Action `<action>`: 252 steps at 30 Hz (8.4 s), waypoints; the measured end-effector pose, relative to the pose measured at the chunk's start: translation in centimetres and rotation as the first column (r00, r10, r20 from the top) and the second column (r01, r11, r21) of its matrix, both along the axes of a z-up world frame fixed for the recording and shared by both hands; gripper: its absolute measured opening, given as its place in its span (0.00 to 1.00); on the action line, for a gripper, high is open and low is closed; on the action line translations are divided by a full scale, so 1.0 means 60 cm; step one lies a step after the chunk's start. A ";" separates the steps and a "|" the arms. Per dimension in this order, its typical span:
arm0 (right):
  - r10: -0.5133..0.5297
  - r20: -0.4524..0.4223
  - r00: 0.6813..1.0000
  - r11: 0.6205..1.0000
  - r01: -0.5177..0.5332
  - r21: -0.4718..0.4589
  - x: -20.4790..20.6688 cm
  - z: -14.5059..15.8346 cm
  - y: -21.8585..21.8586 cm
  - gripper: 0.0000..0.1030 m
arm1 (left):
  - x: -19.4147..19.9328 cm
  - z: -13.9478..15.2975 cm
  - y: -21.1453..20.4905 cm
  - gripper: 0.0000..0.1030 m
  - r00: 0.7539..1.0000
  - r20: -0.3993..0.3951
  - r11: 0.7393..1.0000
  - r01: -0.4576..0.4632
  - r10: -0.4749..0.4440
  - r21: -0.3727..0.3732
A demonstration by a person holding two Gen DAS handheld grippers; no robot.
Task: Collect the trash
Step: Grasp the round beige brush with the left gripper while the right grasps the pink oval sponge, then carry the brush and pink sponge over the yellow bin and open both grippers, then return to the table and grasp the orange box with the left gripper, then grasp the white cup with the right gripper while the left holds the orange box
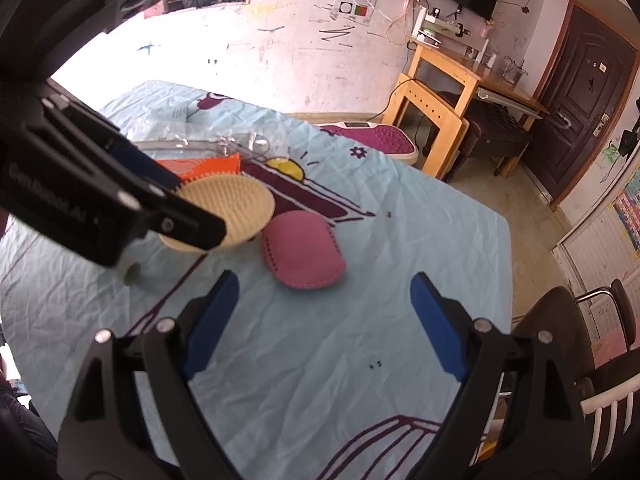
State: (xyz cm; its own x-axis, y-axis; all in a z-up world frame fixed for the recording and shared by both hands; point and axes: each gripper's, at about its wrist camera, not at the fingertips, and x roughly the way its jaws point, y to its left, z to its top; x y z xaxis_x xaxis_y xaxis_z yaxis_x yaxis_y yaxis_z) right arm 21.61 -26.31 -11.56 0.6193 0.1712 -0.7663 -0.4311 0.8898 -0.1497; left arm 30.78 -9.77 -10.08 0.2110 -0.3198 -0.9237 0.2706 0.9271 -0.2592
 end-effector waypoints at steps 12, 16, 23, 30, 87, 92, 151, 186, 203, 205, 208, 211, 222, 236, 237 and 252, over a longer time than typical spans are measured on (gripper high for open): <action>0.038 -0.031 0.999 0.999 -0.039 -0.026 0.021 -0.005 0.016 0.81 | 0.002 -0.001 0.018 0.29 1.000 0.004 0.999 0.004 -0.004 -0.040; 0.040 -0.037 0.999 0.999 -0.041 -0.031 0.024 -0.006 0.015 0.81 | 0.010 -0.005 0.027 0.29 1.000 -0.013 0.997 -0.001 0.000 -0.080; 0.048 -0.049 0.998 0.998 -0.050 -0.046 0.026 -0.016 0.015 0.81 | 0.015 -0.018 0.053 0.10 0.996 -0.061 0.974 -0.077 0.065 -0.215; 0.074 -0.055 0.996 0.996 -0.076 -0.047 0.027 -0.020 0.021 0.81 | 0.002 -0.008 0.064 0.05 0.997 -0.039 0.952 -0.075 0.066 -0.296; -0.500 -0.064 0.864 0.859 0.504 0.093 -0.199 -0.057 -0.442 0.25 | -0.121 0.128 -0.262 0.04 0.963 0.158 0.949 0.248 -0.219 -0.197; -0.544 -0.090 0.834 0.829 0.551 0.091 -0.233 -0.091 -0.509 0.25 | -0.150 0.109 -0.395 0.04 0.936 0.139 0.924 0.345 -0.324 -0.165; -0.475 0.034 0.880 0.861 0.456 0.226 -0.298 0.018 -0.438 0.83 | -0.217 0.144 -0.366 0.92 0.830 0.509 0.973 0.176 -0.229 0.152; 0.214 0.053 0.975 0.970 -0.219 0.106 -0.143 0.062 0.070 0.89 | 0.005 0.009 0.014 0.59 0.963 0.028 0.951 0.260 -0.269 0.168; 0.273 -0.002 0.962 0.959 -0.272 0.083 -0.108 0.046 0.119 0.94 | -0.004 -0.029 0.022 0.24 0.955 0.054 0.936 0.272 -0.290 0.223; 0.300 -0.031 0.953 0.952 -0.298 0.065 -0.099 0.035 0.137 0.93 | -0.005 -0.028 0.027 0.23 0.956 0.055 0.940 0.271 -0.287 0.208; 0.350 -0.076 0.934 0.937 -0.348 0.040 -0.086 0.016 0.164 0.93 | -0.011 -0.021 0.050 0.18 0.961 0.054 0.952 0.261 -0.273 0.161; 0.399 -0.115 0.910 0.917 -0.398 0.028 -0.076 0.000 0.184 0.93 | -0.024 -0.004 0.079 0.18 0.965 0.085 0.962 0.233 -0.246 0.144; 0.401 -0.193 0.896 0.916 -0.396 0.065 -0.027 -0.016 0.208 0.69 | -0.068 0.050 0.204 0.18 0.978 0.186 0.994 0.078 -0.090 0.074; 0.337 -0.158 0.928 0.941 -0.336 0.032 -0.052 -0.005 0.208 0.32 | -0.095 0.048 0.251 0.18 0.979 0.199 0.999 0.025 -0.031 0.036; 0.333 -0.157 0.930 0.943 -0.331 0.040 -0.054 -0.004 0.204 0.31 | -0.098 0.049 0.250 0.18 0.979 0.201 0.999 0.025 -0.032 0.037; 0.268 -0.039 0.963 0.959 -0.263 0.104 -0.081 0.045 0.142 0.30 | -0.130 0.094 0.209 0.18 0.969 0.243 0.998 0.026 -0.040 0.063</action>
